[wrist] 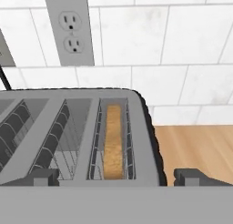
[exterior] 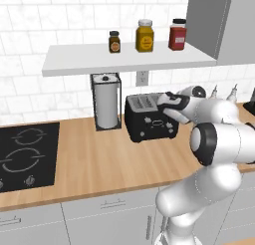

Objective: Start the toaster. Once the lever pops up, take the bread to the plate on the dining counter.

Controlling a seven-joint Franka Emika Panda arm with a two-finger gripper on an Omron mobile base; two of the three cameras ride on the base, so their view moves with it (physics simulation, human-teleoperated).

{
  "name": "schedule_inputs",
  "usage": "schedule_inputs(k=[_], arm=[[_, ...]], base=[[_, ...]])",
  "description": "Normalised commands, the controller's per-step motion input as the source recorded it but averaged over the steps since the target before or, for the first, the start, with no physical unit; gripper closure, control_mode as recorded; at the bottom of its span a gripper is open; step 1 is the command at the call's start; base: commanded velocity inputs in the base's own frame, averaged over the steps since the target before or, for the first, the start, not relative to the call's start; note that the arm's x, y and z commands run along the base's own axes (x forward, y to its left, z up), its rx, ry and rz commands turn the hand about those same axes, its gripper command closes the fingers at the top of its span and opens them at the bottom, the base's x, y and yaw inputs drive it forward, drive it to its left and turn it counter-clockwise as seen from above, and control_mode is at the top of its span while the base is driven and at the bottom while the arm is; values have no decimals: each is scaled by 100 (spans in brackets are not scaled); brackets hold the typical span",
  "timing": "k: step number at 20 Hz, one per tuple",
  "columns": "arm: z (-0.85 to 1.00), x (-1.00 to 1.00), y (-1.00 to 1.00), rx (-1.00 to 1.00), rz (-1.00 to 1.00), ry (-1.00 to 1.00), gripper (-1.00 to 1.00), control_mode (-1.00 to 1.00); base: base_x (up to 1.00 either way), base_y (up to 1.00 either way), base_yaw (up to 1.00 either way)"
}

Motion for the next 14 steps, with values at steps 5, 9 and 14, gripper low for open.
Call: schedule_inputs(k=[5,9,14], arm=[[0,18,0,0,0,2,-100,-100],[0,11,4,0,0,5,-100,-100],[-8,0,0,0,0,5,-100,-100]], base=[[0,0,0],[0,0,0],[0,0,0]])
